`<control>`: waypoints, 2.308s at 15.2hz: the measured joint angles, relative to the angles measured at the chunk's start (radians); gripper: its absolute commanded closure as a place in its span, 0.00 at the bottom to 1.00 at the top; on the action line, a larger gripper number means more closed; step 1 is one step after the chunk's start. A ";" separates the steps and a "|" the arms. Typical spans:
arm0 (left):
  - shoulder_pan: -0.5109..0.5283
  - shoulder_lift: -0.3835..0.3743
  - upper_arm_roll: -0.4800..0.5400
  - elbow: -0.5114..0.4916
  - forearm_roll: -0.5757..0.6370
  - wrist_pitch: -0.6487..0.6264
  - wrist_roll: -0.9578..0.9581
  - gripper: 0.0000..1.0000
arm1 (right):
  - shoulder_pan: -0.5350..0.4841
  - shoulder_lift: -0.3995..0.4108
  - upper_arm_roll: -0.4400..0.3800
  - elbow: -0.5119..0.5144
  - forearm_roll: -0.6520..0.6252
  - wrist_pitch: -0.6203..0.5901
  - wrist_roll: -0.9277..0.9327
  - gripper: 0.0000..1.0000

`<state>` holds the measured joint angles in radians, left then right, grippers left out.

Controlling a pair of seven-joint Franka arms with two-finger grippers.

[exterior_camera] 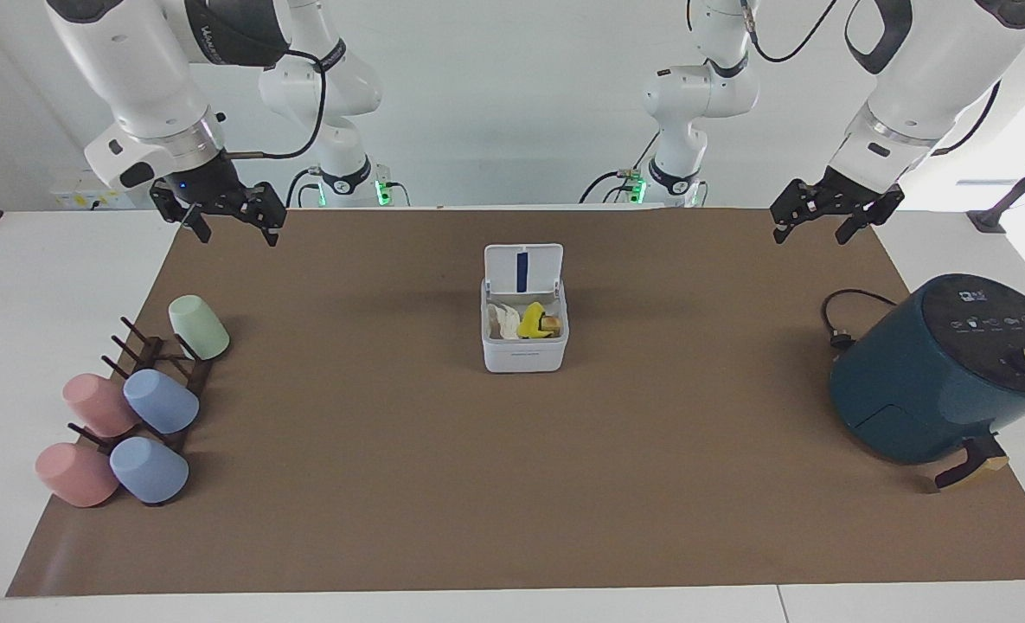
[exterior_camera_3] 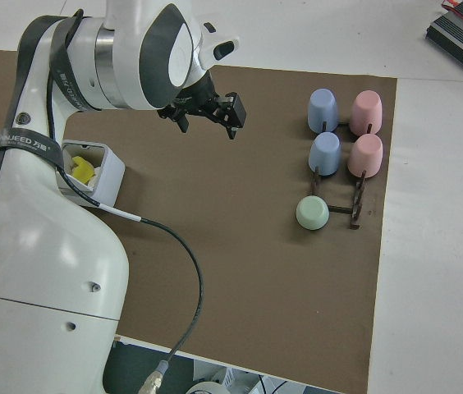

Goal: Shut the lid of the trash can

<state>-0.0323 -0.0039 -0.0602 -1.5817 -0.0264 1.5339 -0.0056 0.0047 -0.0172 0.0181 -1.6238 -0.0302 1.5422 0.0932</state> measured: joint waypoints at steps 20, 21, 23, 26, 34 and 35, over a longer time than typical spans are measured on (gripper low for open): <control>-0.607 -0.072 -0.038 -0.270 -0.074 0.229 -0.568 1.00 | 0.000 0.000 0.000 0.000 0.000 0.000 0.000 0.00; -0.653 -0.071 -0.038 -0.291 -0.075 0.260 -0.606 1.00 | 0.000 0.000 0.000 0.000 0.000 0.000 0.000 0.00; -0.713 -0.054 -0.039 -0.319 -0.075 0.322 -0.655 1.00 | 0.000 0.000 0.000 0.000 0.000 0.000 0.000 0.00; -0.720 0.000 -0.029 -0.326 -0.075 0.419 -0.669 1.00 | 0.000 0.000 0.000 0.000 0.000 0.000 0.000 0.00; -0.615 0.091 -0.007 -0.253 -0.080 0.542 -0.667 1.00 | 0.000 0.000 0.000 0.000 0.000 0.000 0.000 0.00; -0.612 0.109 -0.006 -0.246 -0.083 0.562 -0.668 1.00 | 0.000 0.000 0.000 0.000 0.000 0.000 0.000 0.00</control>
<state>-0.6445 0.1050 -0.0666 -1.8280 -0.1089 2.0959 -0.6736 0.0047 -0.0172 0.0181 -1.6238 -0.0302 1.5422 0.0932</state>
